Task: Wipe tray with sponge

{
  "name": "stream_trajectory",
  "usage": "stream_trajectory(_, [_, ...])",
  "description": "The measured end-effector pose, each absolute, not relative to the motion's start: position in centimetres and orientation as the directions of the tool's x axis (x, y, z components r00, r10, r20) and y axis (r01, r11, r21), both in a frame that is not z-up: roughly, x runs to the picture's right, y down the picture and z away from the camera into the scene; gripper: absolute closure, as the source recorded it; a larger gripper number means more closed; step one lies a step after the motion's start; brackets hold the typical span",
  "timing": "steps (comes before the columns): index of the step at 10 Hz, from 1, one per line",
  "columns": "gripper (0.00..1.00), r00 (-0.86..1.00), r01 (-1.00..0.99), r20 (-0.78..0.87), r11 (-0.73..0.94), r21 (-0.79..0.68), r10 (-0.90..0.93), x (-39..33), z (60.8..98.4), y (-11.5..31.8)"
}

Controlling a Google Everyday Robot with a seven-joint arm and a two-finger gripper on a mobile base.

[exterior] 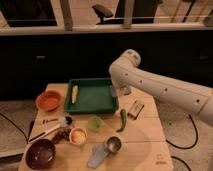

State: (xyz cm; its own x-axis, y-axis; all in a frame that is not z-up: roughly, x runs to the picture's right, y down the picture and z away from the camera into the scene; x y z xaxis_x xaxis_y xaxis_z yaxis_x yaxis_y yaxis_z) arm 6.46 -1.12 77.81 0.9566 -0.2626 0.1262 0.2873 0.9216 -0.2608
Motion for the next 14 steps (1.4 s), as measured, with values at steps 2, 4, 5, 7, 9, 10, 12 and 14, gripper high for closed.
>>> stream_trajectory(2, [1.0,0.956,0.291,0.127,0.921,-0.26,-0.266,6.2,78.2,-1.2])
stream_trajectory(4, [1.0,0.954,0.297,0.129,0.919,-0.26,-0.271,6.0,78.6,-1.2])
stream_trajectory(5, [1.0,0.952,0.302,0.132,0.917,-0.26,-0.276,5.7,78.8,-1.2])
stream_trajectory(7, [1.0,0.945,0.323,0.14,0.911,-0.258,-0.295,4.8,79.4,-1.2])
stream_trajectory(9, [1.0,0.941,0.335,0.143,0.906,-0.257,-0.307,4.5,80.1,-1.2])
stream_trajectory(10, [1.0,0.938,0.342,0.144,0.904,-0.257,-0.314,4.3,80.6,-1.2])
stream_trajectory(12, [1.0,0.932,0.36,0.148,0.898,-0.254,-0.332,3.6,81.4,-1.2])
stream_trajectory(14, [1.0,0.926,0.374,0.148,0.893,-0.252,-0.346,3.1,82.1,-1.3])
